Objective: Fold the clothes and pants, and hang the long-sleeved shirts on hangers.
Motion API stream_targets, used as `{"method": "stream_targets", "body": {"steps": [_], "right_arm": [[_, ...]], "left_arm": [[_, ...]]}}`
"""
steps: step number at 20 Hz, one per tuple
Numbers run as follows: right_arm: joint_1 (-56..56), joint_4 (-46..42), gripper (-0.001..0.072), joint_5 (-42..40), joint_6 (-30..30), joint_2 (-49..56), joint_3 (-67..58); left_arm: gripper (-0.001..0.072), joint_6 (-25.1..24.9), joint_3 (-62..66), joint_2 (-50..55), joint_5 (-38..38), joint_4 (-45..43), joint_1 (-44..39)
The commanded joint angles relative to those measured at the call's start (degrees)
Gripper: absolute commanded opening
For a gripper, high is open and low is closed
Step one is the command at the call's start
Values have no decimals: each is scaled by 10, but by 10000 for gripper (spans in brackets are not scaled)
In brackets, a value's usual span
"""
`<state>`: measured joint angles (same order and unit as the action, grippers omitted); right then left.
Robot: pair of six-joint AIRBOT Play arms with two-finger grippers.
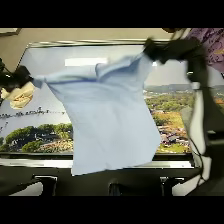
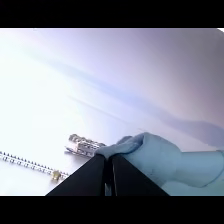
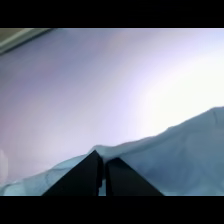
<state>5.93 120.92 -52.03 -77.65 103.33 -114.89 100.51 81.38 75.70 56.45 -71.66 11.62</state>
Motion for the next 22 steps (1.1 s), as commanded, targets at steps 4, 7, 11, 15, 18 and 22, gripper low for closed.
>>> {"method": "stream_targets", "body": {"steps": [4, 7, 11, 15, 18, 22], "right_arm": [[72, 8, 40, -21, 51, 150, 0], [53, 38, 266, -52, 61, 137, 0], [-44, 36, 406, -209, -64, 57, 0], [-161, -60, 416, -331, -128, -34, 72], [-218, -19, 423, -320, -152, -129, 303], [-203, 1, 472, -226, -153, -282, 620]], "left_arm": [[18, 0, -36, 134, -65, 7, -17], [18, 0, -35, 139, -59, 7, -24], [18, -1, -13, 127, 12, 7, -10], [18, -1, -12, 99, 68, 5, 9], [18, 0, -12, 90, 90, 5, 12], [18, 0, -12, 90, 106, 7, 4]]}}
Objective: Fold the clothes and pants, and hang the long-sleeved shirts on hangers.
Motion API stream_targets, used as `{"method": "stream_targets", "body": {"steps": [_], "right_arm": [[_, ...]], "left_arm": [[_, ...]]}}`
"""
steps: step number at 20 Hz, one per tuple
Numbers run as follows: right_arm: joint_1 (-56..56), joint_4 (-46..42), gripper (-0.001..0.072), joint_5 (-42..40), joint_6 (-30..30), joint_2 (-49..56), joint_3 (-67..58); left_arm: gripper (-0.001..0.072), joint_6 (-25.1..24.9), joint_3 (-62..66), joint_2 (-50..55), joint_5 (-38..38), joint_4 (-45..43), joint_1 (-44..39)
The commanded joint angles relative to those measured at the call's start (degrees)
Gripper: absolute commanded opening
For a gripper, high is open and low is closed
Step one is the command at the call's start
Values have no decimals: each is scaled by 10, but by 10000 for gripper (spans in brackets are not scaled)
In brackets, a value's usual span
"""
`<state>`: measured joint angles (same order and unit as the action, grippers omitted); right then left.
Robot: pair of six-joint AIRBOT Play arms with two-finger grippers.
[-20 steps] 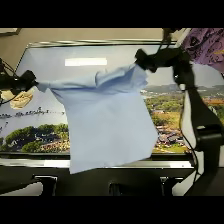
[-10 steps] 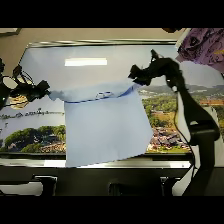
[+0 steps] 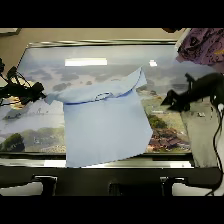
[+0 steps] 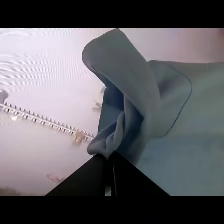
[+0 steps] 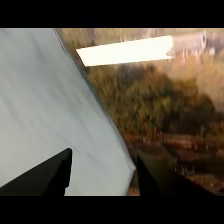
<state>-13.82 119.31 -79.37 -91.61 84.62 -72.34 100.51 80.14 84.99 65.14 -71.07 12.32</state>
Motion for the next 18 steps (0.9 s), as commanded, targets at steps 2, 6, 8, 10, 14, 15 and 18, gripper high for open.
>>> {"method": "stream_targets", "body": {"steps": [2, 6, 8, 10, 14, 15, 18], "right_arm": [[13, 30, 472, 92, -10, -154, 309], [60, 71, 471, 141, 1, -197, 415], [90, 71, 470, 173, 18, -197, 426], [118, 71, 454, 226, 48, -197, 426], [136, 78, 36, 283, 74, -197, 406], [125, 67, 35, 284, 72, -197, 377], [45, 17, 35, 287, 146, -180, 236]], "left_arm": [[18, 0, 0, -2, 16, -1, -6], [18, 0, 0, -2, 15, 0, -6], [18, 0, 0, -2, 15, 0, -6], [18, 0, 0, -2, 15, 0, -6], [18, 0, 0, -2, 15, 0, -6], [18, 0, 0, -2, 15, -1, -6], [18, 0, 0, -2, 16, 0, -6]]}}
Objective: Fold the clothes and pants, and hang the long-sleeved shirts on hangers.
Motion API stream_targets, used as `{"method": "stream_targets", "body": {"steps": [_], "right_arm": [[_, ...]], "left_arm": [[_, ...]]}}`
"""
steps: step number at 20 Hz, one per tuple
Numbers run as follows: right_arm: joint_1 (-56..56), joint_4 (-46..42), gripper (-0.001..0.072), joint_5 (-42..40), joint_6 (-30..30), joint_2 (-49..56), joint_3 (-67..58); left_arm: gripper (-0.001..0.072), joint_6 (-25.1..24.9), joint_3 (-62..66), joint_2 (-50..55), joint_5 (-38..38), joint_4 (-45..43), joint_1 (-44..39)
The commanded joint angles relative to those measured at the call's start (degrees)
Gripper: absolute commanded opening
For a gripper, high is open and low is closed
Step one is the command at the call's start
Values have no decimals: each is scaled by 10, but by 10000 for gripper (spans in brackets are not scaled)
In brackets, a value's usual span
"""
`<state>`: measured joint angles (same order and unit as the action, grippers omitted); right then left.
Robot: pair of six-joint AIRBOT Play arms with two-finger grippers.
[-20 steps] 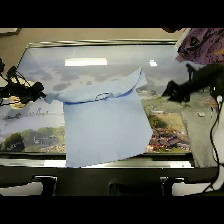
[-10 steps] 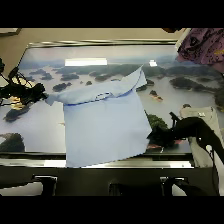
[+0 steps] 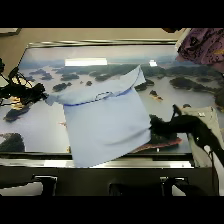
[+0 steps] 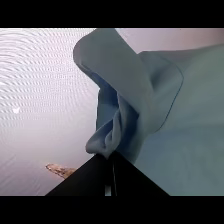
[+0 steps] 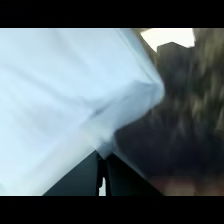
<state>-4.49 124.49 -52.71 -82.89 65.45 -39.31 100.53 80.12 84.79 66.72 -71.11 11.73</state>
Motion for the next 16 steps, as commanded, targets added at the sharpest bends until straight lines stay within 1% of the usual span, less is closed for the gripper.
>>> {"method": "stream_targets", "body": {"steps": [1, 4, 7, 8, 9, 10, 11, 12, 15, 16], "right_arm": [[-71, -32, 35, 24, 75, 30, -144], [-82, -18, 35, 31, 96, 123, -296], [-68, 1, 36, 19, 150, 216, -399], [-68, 7, 37, 8, 159, 238, -420], [-68, 14, 78, -5, 159, 250, -433], [-71, 12, 185, -17, 154, 251, -437], [-78, 15, 289, -38, 132, 247, -442], [-91, 15, 318, -80, 87, 241, -447], [-145, 0, 317, -252, -74, 216, -433], [-162, -3, 318, -304, -109, 204, -407]], "left_arm": [[18, 0, 0, 0, 0, 1, -2], [18, 0, -7, 5, -2, 2, -21], [18, 31, -29, 6, -3, 2, -49], [18, 30, -35, 6, -5, 2, -56], [18, 30, -38, 6, -7, 2, -62], [18, 30, -38, 6, -7, 2, -66], [18, 31, -38, 5, -7, 2, -68], [18, 31, -38, 4, -5, 4, -68], [18, 30, -38, 4, 4, 13, -66], [18, 30, -38, 4, 7, 13, -66]]}}
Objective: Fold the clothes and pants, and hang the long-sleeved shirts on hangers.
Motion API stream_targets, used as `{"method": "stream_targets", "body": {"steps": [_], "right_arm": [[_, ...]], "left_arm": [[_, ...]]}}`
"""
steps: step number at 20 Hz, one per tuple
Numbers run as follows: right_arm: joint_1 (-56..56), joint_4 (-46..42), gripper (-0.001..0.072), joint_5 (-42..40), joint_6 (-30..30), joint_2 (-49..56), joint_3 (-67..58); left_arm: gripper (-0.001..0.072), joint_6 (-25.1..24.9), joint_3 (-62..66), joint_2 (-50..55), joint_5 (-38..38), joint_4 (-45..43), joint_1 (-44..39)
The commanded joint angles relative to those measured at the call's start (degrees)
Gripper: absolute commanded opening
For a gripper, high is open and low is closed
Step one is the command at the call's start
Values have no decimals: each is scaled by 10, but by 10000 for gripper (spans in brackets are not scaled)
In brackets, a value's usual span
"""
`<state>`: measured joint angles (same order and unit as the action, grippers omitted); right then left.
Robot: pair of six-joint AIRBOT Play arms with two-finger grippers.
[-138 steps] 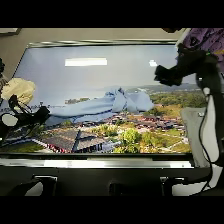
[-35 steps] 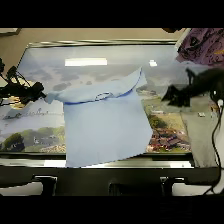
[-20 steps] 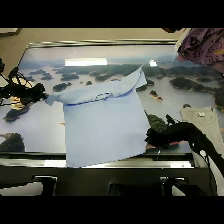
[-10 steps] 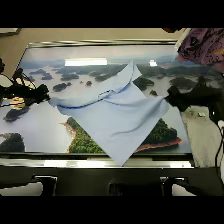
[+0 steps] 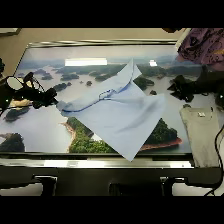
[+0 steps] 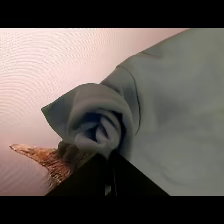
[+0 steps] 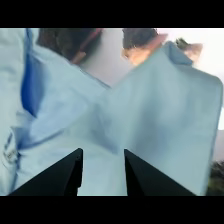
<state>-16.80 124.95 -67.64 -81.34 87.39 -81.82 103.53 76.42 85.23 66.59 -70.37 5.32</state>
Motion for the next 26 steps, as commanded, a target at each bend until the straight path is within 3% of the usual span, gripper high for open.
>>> {"method": "stream_targets", "body": {"steps": [1, 4, 5, 6, 10, 18, 22, 25, 26], "right_arm": [[-53, -2, 319, -174, -143, -36, 65], [-58, 68, 331, -99, -174, -152, 289], [-48, 109, 432, -66, -180, -198, 375], [-31, 139, 455, -42, -182, -237, 447], [91, 167, 453, 23, -128, -353, 634], [238, 141, 451, 135, -12, -366, 664], [249, 143, 449, 206, 9, -359, 664], [249, 146, 444, 208, -4, -306, 664], [249, 156, 393, 208, -19, -285, 663]], "left_arm": [[19, 0, -1, -1, 10, 5, -2], [18, 0, -1, -1, 10, 6, -2], [18, 0, -1, 0, 10, 8, -2], [18, 0, -1, 0, 10, 9, -2], [18, 0, -1, 0, 10, 8, -2], [19, 0, -1, 0, 11, 8, -2], [19, 0, -1, 0, 11, 8, -2], [18, 0, -1, 0, 10, 8, -2], [19, 0, -1, 0, 10, 8, -2]]}}
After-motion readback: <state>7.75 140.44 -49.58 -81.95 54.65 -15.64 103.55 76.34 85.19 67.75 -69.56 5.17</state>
